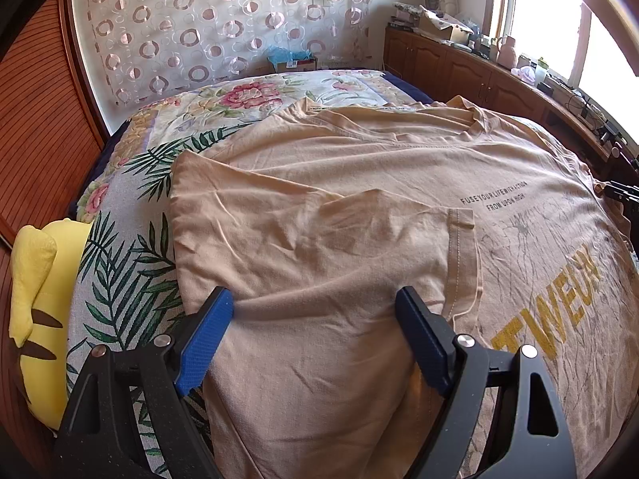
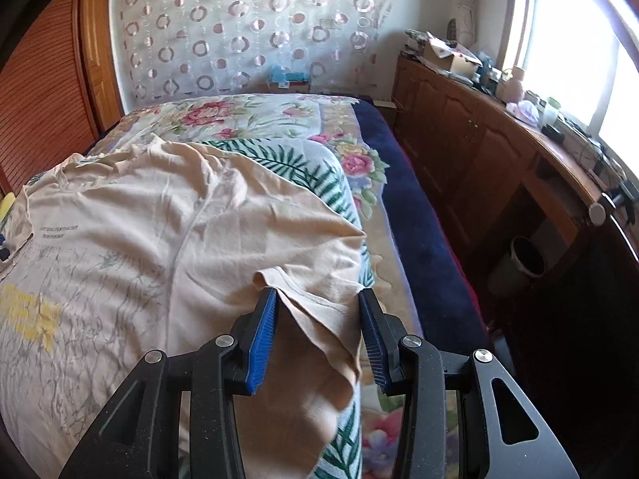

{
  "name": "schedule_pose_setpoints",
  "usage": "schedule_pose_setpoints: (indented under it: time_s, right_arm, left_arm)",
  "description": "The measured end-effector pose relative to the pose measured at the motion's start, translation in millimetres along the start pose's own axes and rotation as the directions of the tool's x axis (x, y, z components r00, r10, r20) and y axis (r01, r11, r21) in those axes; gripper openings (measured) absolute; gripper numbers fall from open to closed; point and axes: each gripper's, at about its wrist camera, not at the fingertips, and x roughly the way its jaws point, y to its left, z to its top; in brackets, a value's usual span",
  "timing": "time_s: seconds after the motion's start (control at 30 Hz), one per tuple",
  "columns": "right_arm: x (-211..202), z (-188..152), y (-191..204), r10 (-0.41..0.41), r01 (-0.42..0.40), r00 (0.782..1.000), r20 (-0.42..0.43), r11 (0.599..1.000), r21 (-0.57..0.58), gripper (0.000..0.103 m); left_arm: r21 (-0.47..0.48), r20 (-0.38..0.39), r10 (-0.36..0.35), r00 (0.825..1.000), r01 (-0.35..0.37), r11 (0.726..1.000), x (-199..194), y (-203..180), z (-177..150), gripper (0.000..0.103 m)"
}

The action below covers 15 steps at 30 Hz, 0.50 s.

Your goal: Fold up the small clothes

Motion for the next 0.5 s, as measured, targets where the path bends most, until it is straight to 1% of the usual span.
schedule_pose_setpoints:
  time_s: [0.17,0.27,0.37,0.43,0.5]
  right_arm:
    - [2.5,5.7,7.7,0.018,-0.017,0.999,0.027,1.000,-0.023,0.043]
    - [13.1,5.1,10.8,0.025,-0.024,1.000,0.017,0.999,-0.049,0.043]
    - [16.9,4.8,11.4,-0.004,0.005,1.000,0.009,0.997,-0.077,0.043]
    - [8.5,6.0,9.4,-0.034,0.037,0.999,0.038,0.996,-0.077,0.043]
    - [3.9,7.3,6.9,-0.044,0.048,0.997,0.060,0.997,-0.061,0.043]
  left_arm:
    - [0.000,0.000,0.000,1.000,0.000,1.000,0.2,0.2,0.0,0.084]
    - [0.000,0.000,0.000,1.000,0.000,1.000,0.2,0.1,-0.1,0.084]
    - [-0.001,0.001,0.000,1.000,0.000,1.000,0.1,0.0,-0.2,0.084]
    - [0.000,0.000,0.000,1.000,0.000,1.000,0.4,0.2,0.0,0.084]
    - [0.000,0.000,0.000,1.000,0.000,1.000,0.4,0.2,-0.2,0.084]
